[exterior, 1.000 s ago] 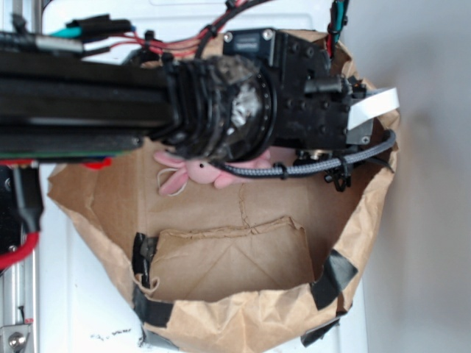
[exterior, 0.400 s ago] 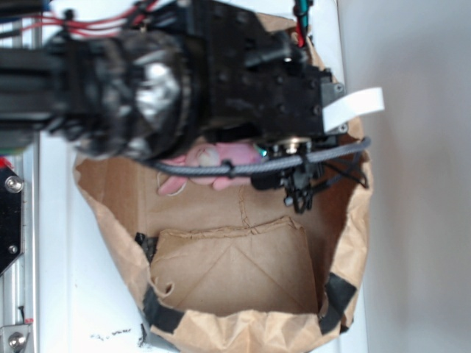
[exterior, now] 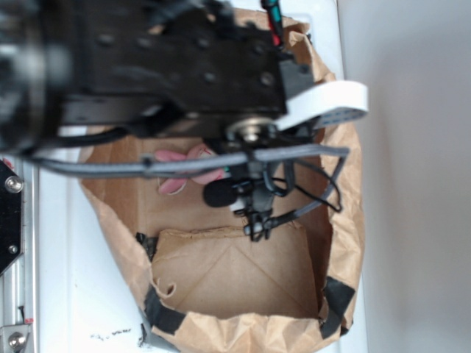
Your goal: Grab the green ball.
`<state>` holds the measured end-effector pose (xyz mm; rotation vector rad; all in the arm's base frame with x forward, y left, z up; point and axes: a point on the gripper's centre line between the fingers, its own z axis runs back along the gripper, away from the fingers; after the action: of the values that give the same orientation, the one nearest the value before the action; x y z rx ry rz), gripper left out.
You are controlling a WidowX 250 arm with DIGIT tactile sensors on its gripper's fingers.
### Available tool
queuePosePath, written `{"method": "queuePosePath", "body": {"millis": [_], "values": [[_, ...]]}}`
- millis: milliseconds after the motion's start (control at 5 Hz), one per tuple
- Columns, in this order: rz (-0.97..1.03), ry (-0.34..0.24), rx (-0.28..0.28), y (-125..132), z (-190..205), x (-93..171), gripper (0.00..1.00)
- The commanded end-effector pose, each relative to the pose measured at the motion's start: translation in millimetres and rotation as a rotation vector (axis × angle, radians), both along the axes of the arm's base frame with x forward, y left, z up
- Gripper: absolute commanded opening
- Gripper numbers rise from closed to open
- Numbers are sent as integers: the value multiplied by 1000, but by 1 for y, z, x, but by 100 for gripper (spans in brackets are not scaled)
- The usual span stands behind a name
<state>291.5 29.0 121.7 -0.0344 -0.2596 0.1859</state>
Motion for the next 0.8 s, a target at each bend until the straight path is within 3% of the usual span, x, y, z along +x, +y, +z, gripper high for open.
{"method": "queuePosePath", "body": {"millis": [0,600], "values": [[-58,-4,18,3,39,-15,0],[-80,-26,-19,-8,55,-22,0]]}}
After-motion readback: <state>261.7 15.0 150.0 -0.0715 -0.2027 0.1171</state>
